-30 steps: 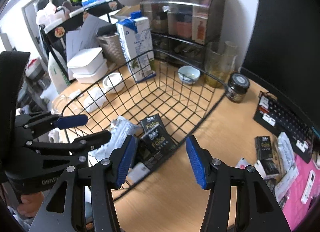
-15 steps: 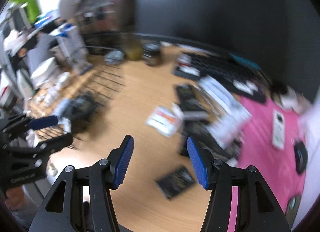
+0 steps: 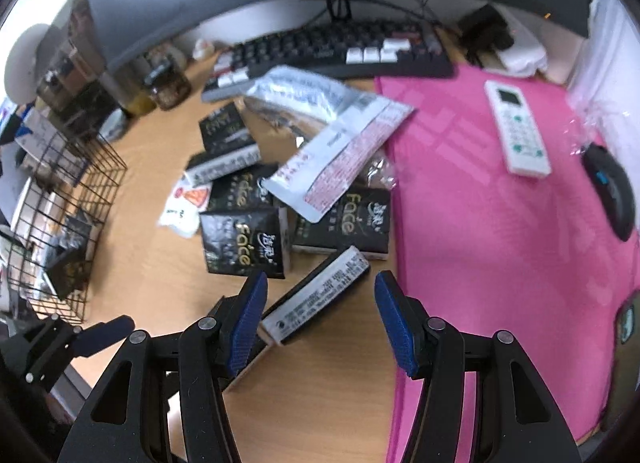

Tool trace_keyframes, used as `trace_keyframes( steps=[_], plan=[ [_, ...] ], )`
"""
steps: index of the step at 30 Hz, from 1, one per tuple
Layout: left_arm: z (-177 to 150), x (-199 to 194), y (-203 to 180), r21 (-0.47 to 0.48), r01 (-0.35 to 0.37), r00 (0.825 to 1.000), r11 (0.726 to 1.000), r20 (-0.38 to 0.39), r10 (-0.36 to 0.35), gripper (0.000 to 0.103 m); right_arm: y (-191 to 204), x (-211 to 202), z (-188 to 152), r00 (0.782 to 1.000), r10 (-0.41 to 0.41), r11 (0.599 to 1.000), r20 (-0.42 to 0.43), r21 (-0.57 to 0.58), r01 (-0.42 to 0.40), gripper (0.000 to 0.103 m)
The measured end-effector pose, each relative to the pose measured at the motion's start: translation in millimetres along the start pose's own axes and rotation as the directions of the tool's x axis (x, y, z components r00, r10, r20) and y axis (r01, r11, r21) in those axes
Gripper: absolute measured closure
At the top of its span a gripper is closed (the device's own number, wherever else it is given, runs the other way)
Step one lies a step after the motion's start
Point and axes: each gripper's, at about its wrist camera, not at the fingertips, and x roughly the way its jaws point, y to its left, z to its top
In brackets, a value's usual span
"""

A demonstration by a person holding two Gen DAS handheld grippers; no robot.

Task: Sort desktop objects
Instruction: 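Grasp a tissue pack with the right tool while the left tool grasps a black Face pack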

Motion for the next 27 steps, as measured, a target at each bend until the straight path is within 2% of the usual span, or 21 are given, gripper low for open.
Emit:
trace_keyframes(
  steps=[4, 5, 6, 8, 19, 27],
  plan=[
    [4.0, 14.4, -5.0, 0.013, 0.007, 1.0, 1.0, -0.024, -0.007, 0.041, 1.1, 15.2, -0.2, 1.0, -0.009, 1.0, -0.024, -0.017, 0.008, 0.049],
    [5.5, 14.8, -5.1, 0.012, 0.01, 1.0, 1.0, -0.02, -0.01, 0.04, 0.8, 16.2, -0.8, 1.0, -0.017, 1.0, -0.025, -0.026, 0.016, 0.054],
    [6.5, 14.8, -5.3, 0.013, 0.01, 1.0, 1.0, -0.017, -0.01, 0.038, 0.2, 16.8, -1.6, 0.999, -0.023, 0.999, -0.03, -0.032, 0.022, 0.07],
    [9.8, 16.0, -6.3, 0.019, 0.008, 1.0, 1.0, -0.014, -0.008, 0.037, -4.6, 16.5, -4.5, 0.999, 0.0, 0.999, -0.043, -0.032, -0.002, 0.081],
    [27.4, 20.0, -27.7, 0.041, 0.034, 0.999, 0.999, -0.014, -0.034, 0.037, -35.9, -17.6, -22.2, 1.0, -0.021, 1.0, 0.011, -0.014, 0.021, 0.082],
    [34.2, 37.4, -30.9, 0.02, 0.022, 0.999, 1.0, -0.042, -0.021, 0.037, -37.0, -26.5, -25.6, 1.0, -0.008, 0.999, 0.027, -0.034, 0.009, 0.082]
  ],
)
